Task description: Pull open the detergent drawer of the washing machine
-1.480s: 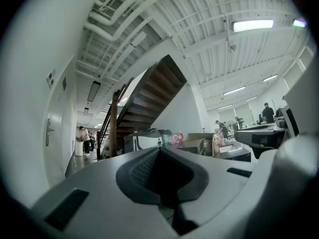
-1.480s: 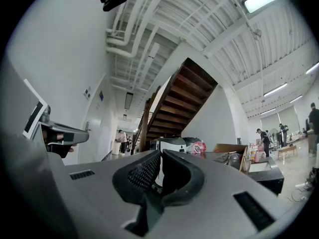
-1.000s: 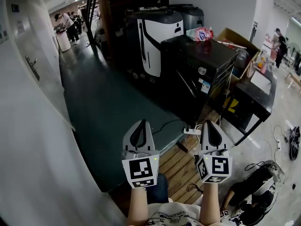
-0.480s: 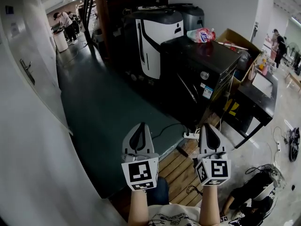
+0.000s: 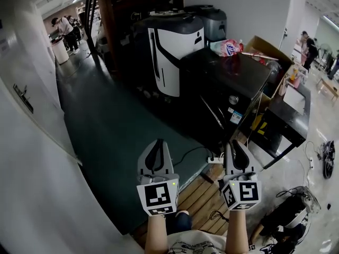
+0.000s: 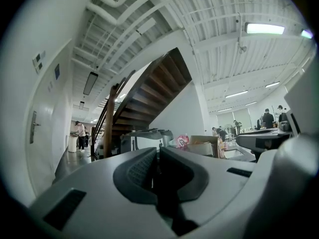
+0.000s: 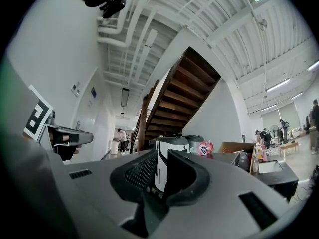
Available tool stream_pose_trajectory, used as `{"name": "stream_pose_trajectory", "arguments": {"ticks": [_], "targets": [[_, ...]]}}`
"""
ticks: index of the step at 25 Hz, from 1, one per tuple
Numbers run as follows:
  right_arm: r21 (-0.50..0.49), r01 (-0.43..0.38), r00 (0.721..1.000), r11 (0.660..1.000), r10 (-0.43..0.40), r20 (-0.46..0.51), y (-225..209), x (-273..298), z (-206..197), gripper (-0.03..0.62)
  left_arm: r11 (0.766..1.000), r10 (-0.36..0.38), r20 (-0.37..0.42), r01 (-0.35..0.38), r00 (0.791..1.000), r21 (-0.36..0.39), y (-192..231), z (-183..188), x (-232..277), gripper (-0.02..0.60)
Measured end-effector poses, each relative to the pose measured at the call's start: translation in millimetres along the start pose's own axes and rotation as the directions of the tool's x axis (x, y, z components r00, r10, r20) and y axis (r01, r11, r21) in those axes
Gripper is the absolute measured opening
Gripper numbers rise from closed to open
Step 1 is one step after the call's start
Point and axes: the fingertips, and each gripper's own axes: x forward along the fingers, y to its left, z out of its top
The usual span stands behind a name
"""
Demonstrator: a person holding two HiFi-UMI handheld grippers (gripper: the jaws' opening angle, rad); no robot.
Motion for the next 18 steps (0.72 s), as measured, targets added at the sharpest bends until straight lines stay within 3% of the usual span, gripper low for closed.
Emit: {"name": "stream_pose_trajectory", "arguments": {"ticks": [3,8,12,18], "targets": [[-0.007,0.013,1.0,1.0,-0.013,-0.006,5,23,12,0.067,1.0,-0.018,-0.005,0.018,1.0,-0.006,14,11,23,0.02],[-0.018,0.049,0.999,0.999,-0.05,-0.016,8,47,23,0.066,0.998,-0.063,-0.005,0.063,0.998,-0.028,26,21,50,0.11],[-0.023,0.081,0.997,0.996,-0.082,-0.017,11,60,23,0.017,0.996,-0.083,-0.01,0.083,0.996,-0.018,35,20,63,0.196],[-0.016,0.085,0.996,0.996,-0.085,-0.033,14,77,22,0.012,0.996,-0.083,-0.022,0.083,0.996,-0.018,43,19,80,0.216]]}}
